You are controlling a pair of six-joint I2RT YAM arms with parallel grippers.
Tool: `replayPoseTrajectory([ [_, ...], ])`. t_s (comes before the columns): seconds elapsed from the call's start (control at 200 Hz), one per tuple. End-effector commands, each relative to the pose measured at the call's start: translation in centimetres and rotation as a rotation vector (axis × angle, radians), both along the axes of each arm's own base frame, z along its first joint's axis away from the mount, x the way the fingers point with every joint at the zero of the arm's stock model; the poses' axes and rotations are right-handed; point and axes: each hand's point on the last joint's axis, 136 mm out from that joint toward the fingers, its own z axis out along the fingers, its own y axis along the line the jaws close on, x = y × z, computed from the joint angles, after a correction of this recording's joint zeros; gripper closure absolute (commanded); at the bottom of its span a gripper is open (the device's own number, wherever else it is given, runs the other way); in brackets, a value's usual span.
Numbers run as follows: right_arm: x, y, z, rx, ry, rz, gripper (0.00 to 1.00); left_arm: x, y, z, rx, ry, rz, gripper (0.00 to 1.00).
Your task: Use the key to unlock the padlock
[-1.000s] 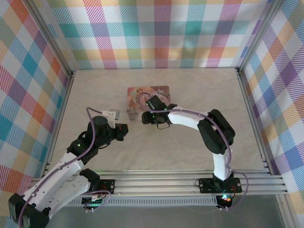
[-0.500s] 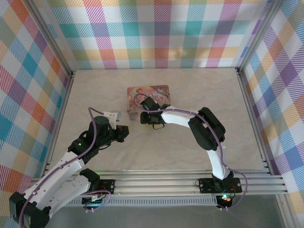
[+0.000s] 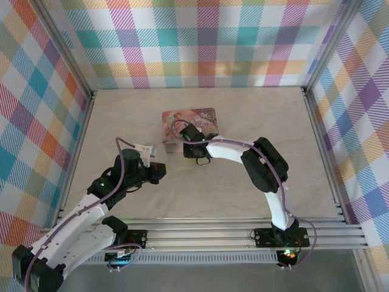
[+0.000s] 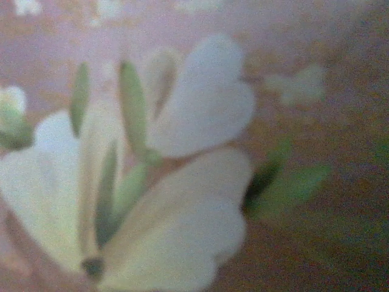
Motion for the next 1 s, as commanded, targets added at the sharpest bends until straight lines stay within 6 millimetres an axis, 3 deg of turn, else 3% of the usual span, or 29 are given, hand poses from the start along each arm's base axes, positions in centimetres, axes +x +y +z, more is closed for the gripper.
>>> replayPoseTrajectory([
  [0.0, 1.2, 0.9, 2.9, 0.029, -0.087, 0.022, 0.70, -0.6, 0.0, 0.2, 0.011, -0.016, -0.036, 1.00],
  [0.325, 0.5, 0.9, 4.9, 0.015, -0.113, 0.130, 0.89, -1.0, -0.3, 0.2, -0.010, -0.103, -0.083, 1.00],
  [0.57, -2.1, 1.1, 5.7, 0.079, 0.001, 0.294, 1.00, -1.2, -0.6, -0.7, 0.038, -0.122, -0.145, 1.00],
  [0.63, -2.8, 0.7, 6.2, 0.120, 0.057, 0.299, 1.00, -1.2, -0.7, -1.5, 0.049, -0.101, -0.151, 1.00],
  [0.74, -3.8, -0.2, 7.4, 0.236, 0.165, 0.270, 1.00, -0.4, -1.8, -1.0, 0.006, -0.137, -0.176, 1.00],
  [0.995, -4.3, -2.2, 10.2, 0.424, 0.301, 0.172, 1.00, 1.8, -3.6, -0.7, -0.040, -0.175, -0.183, 1.00],
])
